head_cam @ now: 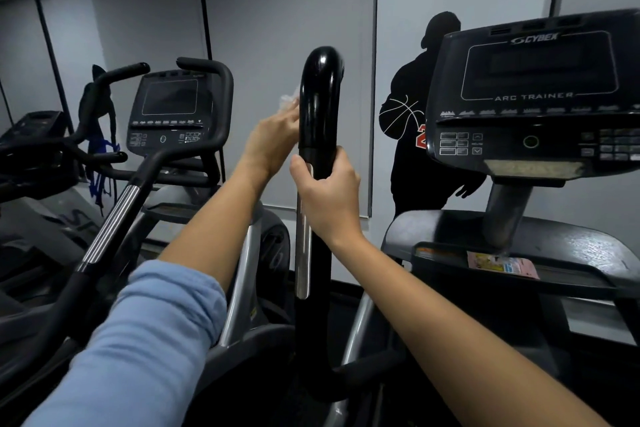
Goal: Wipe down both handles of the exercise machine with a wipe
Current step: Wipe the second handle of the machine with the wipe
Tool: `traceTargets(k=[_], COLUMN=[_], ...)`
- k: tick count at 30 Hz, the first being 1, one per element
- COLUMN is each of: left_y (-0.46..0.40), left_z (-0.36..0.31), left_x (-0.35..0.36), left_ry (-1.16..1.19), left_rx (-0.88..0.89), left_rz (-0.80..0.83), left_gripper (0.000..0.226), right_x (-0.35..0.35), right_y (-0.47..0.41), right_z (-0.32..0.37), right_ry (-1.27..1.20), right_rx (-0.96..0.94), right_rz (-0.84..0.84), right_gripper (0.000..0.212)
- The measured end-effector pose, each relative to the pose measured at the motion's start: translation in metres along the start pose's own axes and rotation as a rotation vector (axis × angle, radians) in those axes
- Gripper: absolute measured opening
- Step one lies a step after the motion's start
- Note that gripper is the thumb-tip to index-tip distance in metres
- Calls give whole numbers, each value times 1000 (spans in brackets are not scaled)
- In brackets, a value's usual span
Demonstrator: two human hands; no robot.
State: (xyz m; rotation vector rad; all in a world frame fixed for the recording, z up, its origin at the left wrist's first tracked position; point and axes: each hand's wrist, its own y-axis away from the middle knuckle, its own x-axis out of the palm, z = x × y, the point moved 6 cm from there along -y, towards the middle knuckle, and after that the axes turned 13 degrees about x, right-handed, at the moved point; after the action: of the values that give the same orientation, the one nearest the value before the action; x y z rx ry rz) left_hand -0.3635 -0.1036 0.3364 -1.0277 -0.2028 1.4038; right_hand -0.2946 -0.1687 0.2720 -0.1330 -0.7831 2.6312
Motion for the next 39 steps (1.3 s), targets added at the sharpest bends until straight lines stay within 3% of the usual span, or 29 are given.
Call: traceTargets(k=[7, 9, 11, 14, 16, 19, 23, 28, 32, 34, 37, 39], left_y=[60, 65, 54, 7, -31, -43, 11, 84, 82, 57, 36, 46], left_z=[32, 43, 62, 82, 77, 64, 71, 88, 93, 78, 38, 25], left_x=[50, 42, 28, 7, 1, 8, 37, 61, 29, 14, 27, 46], left_ry=[32, 53, 101, 307, 389, 364, 431, 350, 424, 387, 256, 176], left_rx=[14, -77, -274, -472, -400, -304, -395, -534, -706, -564, -256, -200], left_rz=[-8, -79, -227, -404, -340, -86, -40, 9, -336, -413, -220, -83], left_gripper=[51, 46, 34, 31, 25, 17, 22, 48, 49, 51, 58, 64], right_x=[-1, -1, -1, -1, -1, -1, 0, -1, 0, -1, -1, 0], right_y=[2, 2, 3, 3, 2, 0, 2, 0, 1, 0, 0, 0], right_z=[2, 2, 3, 3, 3, 2, 3, 1, 0, 0, 0, -1], right_ry=[-7, -4, -9, -14, -23, -31, -39, -18, -27, -15, 8, 15], right_rx=[-2, -4, 0, -4, -12, -15, -18, -7, 4, 5, -3, -5], right_rz=[3, 8, 25, 41, 51, 48, 65, 36, 34, 22, -6, -13], right_gripper=[17, 17, 19, 22, 21, 20, 17, 20, 20, 19, 18, 19])
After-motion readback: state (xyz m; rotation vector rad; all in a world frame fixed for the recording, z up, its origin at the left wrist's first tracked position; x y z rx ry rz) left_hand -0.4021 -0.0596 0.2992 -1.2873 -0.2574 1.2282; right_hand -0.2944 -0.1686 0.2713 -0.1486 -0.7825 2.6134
